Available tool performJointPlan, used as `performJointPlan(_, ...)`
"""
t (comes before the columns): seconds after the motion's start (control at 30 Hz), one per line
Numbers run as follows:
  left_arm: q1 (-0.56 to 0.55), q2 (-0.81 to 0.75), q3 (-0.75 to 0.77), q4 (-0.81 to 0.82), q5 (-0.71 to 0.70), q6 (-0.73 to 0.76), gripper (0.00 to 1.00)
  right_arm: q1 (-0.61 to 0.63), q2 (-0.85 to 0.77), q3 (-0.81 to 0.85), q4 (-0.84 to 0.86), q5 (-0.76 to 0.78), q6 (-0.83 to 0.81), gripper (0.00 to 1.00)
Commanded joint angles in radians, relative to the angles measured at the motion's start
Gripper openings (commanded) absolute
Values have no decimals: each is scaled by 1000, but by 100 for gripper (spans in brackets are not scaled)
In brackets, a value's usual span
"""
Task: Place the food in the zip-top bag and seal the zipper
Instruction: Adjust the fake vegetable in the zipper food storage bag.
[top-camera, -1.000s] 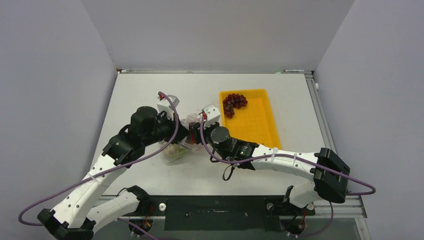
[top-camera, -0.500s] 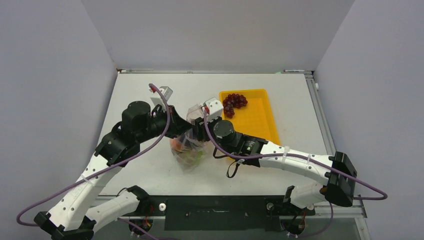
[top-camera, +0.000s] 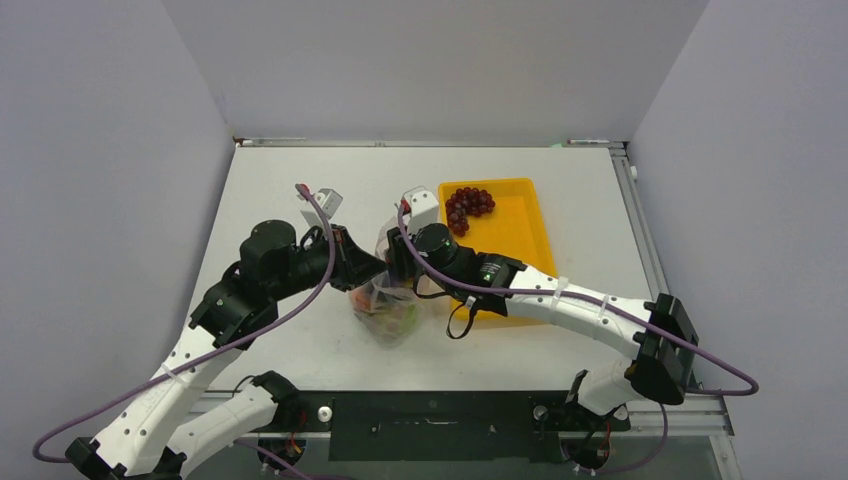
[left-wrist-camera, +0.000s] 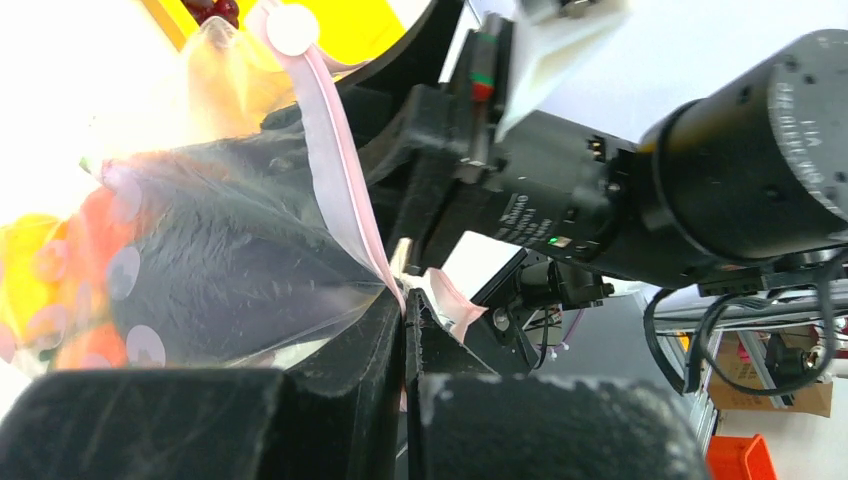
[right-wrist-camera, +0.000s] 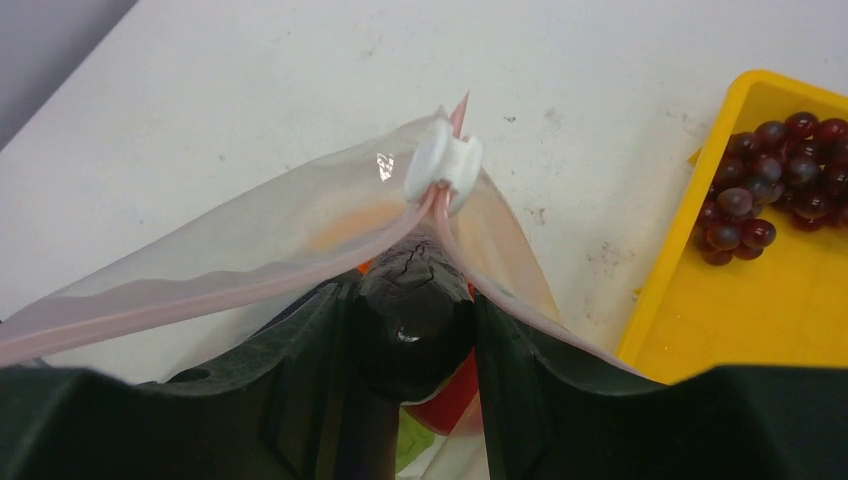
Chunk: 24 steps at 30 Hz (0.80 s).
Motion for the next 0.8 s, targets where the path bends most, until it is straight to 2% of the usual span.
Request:
performJointPlan(0.0,0,-20,-4,130,44,-18,0,-12,36,44,-39,-44,29,35)
performJointPlan(0.07,2,-19,-2,123,39,-14,0,-12,29,46,-33,-47,31,48)
performJointPlan(0.13,6,-18,4,115,37,-11,0,-11,9,48,-22,-46,27,55)
performJointPlan(0.37,26,-26,12,83,-5,7,0,-12,-52,92,-28,-46,9,70)
performJointPlan(0.77,51,-2,65,-16,-100,110,0,-12,-168,193,-136,33,-47,75)
